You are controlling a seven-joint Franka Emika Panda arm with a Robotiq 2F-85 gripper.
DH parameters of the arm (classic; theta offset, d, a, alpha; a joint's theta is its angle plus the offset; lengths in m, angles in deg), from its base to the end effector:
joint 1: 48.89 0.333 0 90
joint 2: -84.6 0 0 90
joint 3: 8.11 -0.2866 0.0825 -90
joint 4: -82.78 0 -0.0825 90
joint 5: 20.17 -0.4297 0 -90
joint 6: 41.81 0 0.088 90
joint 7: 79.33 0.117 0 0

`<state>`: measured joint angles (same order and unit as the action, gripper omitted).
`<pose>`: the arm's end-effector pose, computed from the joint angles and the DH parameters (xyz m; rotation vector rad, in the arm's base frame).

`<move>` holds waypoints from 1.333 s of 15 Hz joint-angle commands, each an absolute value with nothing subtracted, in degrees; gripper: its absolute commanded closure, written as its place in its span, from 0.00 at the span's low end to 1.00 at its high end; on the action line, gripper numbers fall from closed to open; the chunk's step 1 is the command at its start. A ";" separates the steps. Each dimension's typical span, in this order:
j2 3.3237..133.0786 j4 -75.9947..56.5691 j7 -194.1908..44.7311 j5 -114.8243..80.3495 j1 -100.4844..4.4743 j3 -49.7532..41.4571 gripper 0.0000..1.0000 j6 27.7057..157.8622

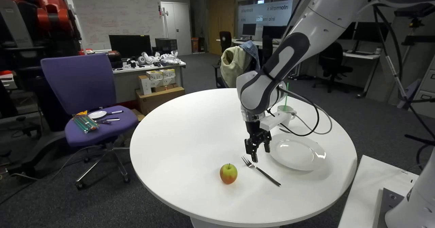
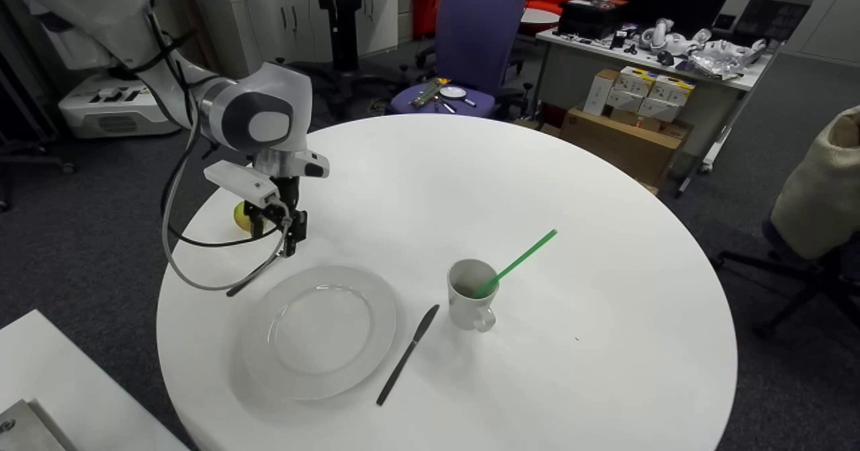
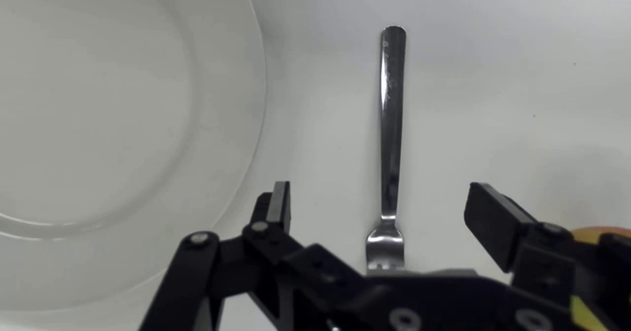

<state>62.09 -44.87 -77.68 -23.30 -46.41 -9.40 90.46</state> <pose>0.5179 0.0368 0.0962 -3.0751 0.0099 0.4867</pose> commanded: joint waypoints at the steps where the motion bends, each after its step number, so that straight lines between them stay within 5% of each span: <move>1: 71.52 -50.20 -79.53 -22.90 -47.52 -9.27 0.00 89.90; 13: 75.99 -48.11 -81.02 -5.19 -59.20 5.52 0.00 86.30; 20: 75.96 -49.63 -79.80 -8.43 -58.80 3.81 0.00 88.36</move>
<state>75.96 -49.71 -79.81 -8.48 -58.46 4.13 88.47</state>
